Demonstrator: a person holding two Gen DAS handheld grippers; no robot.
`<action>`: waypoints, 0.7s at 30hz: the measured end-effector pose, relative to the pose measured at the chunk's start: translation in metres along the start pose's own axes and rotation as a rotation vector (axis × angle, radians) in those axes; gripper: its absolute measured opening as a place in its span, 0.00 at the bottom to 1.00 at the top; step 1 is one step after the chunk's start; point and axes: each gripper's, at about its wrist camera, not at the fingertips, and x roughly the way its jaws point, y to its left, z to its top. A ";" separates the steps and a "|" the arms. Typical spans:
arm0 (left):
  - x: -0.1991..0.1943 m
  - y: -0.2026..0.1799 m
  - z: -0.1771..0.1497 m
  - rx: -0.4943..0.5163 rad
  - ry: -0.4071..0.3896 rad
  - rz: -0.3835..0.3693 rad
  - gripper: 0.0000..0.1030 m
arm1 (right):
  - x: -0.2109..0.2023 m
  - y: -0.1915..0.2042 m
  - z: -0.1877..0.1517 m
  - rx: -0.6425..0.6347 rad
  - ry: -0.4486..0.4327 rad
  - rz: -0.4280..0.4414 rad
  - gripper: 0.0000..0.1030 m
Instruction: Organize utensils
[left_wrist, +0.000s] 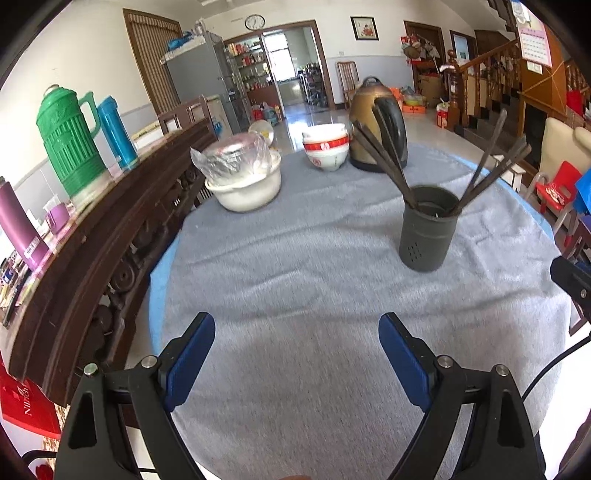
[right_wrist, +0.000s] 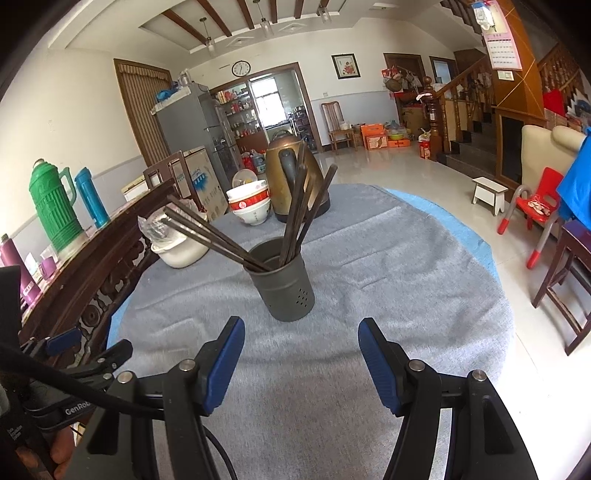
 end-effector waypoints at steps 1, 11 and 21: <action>0.003 -0.002 -0.002 0.005 0.011 0.002 0.88 | 0.001 -0.001 -0.001 0.000 0.003 0.000 0.66; 0.019 -0.021 -0.012 0.058 0.060 0.003 0.88 | 0.012 -0.015 -0.008 0.009 0.034 -0.026 0.66; 0.019 -0.039 -0.011 0.101 0.069 -0.005 0.88 | 0.012 -0.030 -0.009 0.035 0.035 -0.034 0.66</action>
